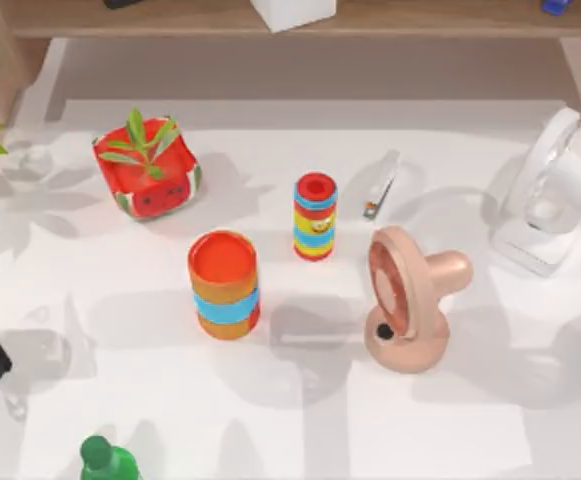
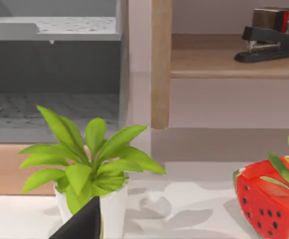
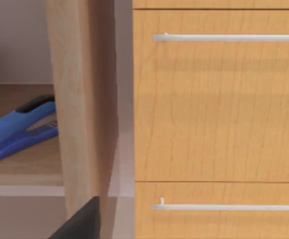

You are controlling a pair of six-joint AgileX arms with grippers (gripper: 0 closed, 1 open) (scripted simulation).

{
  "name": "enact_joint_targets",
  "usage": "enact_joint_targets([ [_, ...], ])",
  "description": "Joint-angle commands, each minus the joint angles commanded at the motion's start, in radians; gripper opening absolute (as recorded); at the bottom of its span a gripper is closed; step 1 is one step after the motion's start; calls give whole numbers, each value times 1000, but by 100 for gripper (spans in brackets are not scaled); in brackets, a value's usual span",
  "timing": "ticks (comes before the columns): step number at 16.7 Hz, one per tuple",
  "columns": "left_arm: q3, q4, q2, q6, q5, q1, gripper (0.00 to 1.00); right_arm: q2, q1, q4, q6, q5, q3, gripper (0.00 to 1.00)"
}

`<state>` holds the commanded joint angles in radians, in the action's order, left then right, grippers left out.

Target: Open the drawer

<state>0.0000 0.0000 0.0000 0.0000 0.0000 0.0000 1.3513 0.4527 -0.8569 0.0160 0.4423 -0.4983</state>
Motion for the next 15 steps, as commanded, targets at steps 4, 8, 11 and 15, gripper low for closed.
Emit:
enact_joint_targets([
  [4,0,0,0,0,0,0,100,87,8,-42,-108,0,-58,100],
  [8,0,0,0,0,0,0,100,283,17,-119,-384,4,-175,100],
  [11,0,0,0,0,0,0,100,461,20,-183,-675,6,-279,100],
  [15,0,0,0,0,0,0,100,683,18,-261,-1084,2,-418,100],
])
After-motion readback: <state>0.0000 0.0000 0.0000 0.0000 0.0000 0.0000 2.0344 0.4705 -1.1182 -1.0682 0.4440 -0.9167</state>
